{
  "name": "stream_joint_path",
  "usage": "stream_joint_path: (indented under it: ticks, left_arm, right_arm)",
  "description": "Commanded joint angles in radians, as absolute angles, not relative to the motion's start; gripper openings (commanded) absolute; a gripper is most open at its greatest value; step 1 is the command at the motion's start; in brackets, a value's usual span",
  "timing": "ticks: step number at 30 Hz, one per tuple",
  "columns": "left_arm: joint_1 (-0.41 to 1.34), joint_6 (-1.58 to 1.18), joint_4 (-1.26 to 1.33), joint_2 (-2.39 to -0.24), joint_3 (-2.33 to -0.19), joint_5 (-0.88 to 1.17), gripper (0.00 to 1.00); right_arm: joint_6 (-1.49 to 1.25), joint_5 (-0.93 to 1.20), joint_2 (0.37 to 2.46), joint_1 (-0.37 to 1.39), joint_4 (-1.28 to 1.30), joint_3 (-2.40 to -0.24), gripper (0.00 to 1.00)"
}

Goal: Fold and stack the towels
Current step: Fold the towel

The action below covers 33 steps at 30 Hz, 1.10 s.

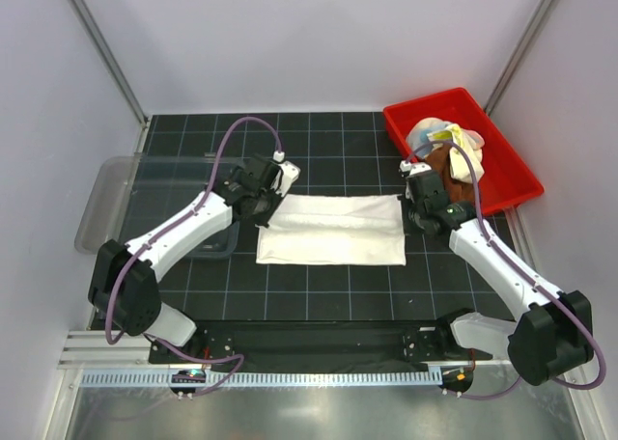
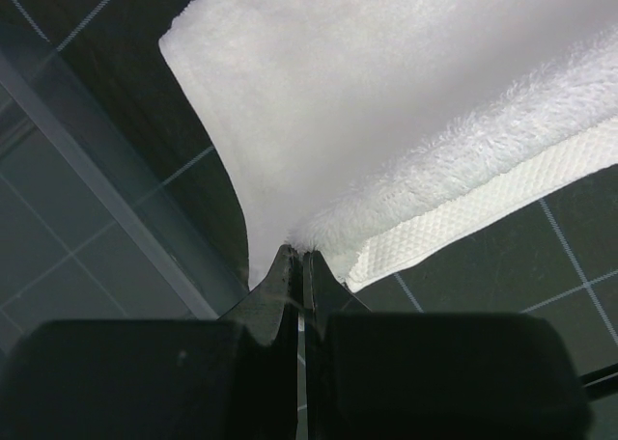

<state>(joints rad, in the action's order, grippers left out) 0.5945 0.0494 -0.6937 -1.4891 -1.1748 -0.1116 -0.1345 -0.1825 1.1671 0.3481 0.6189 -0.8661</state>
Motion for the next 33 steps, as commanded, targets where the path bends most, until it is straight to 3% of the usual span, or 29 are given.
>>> stream_joint_path:
  ticks: [1, 10, 12, 16, 19, 24, 29, 33]
  left_arm:
    - [0.597, 0.029, -0.723, -1.448, -1.164, -0.118, 0.0]
    - [0.62, 0.006, -0.729, -1.456, -1.124, -0.121, 0.0]
    - [0.623, 0.005, -0.729, -1.459, -1.12, -0.13, 0.0]
    - [0.632, 0.006, -0.732, -1.46, -1.123, -0.127, 0.0]
    - [0.646, 0.006, -0.742, -1.47, -1.123, -0.133, 0.0]
    - [0.663, -0.048, -0.772, -1.477, -1.109, -0.143, 0.31]
    - [0.676, -0.072, -0.816, -1.43, -1.126, -0.21, 0.43]
    - [0.706, -0.164, -0.809, -1.437, -1.187, -0.186, 0.43]
  right_arm:
    - [-0.215, -0.261, 1.147, 0.351, 0.676, -0.913, 0.01]
    - [-0.253, -0.293, 1.129, 0.354, 0.696, -0.911, 0.07]
    - [-0.256, -0.29, 1.132, 0.356, 0.715, -0.917, 0.12]
    - [-0.268, -0.339, 1.124, 0.356, 0.767, -0.937, 0.32]
    - [-0.308, -0.338, 1.1, 0.356, 0.785, -0.962, 0.36]
    - [-0.398, -0.281, 1.077, 0.356, 0.683, -0.959, 0.4]
    - [-0.5, -0.285, 1.196, 0.356, 0.725, -1.032, 0.48]
    - [-0.54, -0.14, 1.273, 0.354, 0.671, -1.016, 0.47]
